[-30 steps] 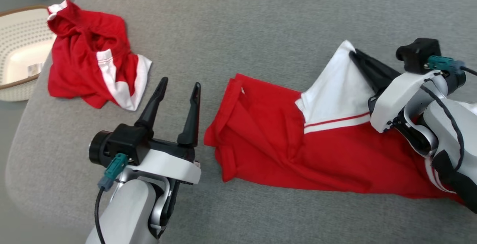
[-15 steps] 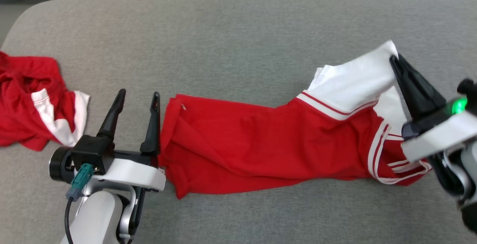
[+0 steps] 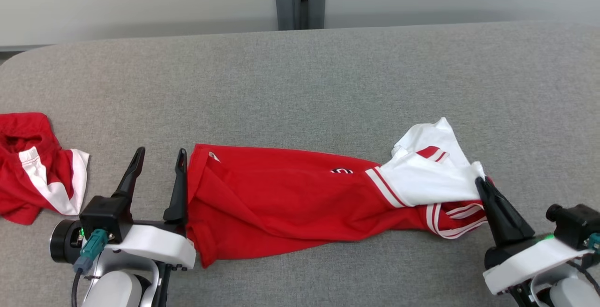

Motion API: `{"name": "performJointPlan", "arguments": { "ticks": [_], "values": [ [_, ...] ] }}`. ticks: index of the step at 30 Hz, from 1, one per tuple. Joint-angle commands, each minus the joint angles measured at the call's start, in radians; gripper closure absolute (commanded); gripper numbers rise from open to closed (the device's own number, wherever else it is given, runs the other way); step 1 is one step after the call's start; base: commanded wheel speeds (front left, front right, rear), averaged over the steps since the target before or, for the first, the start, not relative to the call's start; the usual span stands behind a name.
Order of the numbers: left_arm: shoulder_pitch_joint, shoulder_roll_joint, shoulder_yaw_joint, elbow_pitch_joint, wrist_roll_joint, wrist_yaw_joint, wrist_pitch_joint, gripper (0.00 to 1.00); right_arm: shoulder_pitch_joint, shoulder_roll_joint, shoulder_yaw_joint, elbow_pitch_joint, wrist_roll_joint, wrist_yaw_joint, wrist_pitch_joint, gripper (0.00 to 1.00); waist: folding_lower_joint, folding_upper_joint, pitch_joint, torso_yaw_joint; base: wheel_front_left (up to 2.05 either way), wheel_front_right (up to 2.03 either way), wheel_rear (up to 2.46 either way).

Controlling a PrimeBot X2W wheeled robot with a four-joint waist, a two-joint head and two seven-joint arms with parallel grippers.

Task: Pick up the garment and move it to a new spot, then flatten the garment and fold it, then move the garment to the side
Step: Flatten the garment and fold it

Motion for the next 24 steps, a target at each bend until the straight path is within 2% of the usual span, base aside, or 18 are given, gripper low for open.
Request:
{"name": "performJointPlan", "arguments": {
  "ticks": [1,2,3,10,16,24],
  "values": [
    [0.011,0.011,0.005,-0.006,-0.007,0.005,0.004,0.0,0.005,0.005,-0.01,0.003,0.001,0.0,-0.002,0.77,0.0,0.0,-0.007,-0.004,0.0,0.0,0.0],
    [0.015,0.012,0.006,-0.011,-0.007,0.008,0.007,0.0,0.006,0.011,-0.011,0.008,0.005,0.0,-0.002,0.15,0.0,0.0,-0.01,-0.006,0.0,0.0,0.0],
    [0.02,0.014,0.007,-0.015,-0.007,0.01,0.008,0.0,0.01,0.014,-0.015,0.012,0.002,0.0,-0.002,0.0,0.0,0.0,-0.014,-0.008,0.0,0.0,0.0],
    [0.054,0.03,0.016,-0.056,-0.003,0.031,0.006,0.0,0.047,0.043,-0.127,-0.044,-0.028,0.0,-0.002,0.0,0.0,0.0,-0.036,-0.021,0.0,0.0,0.0],
    [0.076,0.039,0.021,-0.093,0.006,0.053,0.005,0.0,0.068,0.08,-0.239,-0.147,-0.118,0.0,-0.002,0.0,0.0,0.0,-0.053,-0.033,0.0,0.0,0.0],
    [0.117,0.04,0.008,-0.114,0.022,0.08,0.01,0.0,0.107,0.159,-0.281,-0.236,-0.236,0.001,0.082,0.0,0.0,0.0,-0.105,-0.024,0.0,0.0,0.0]
  ]
}}
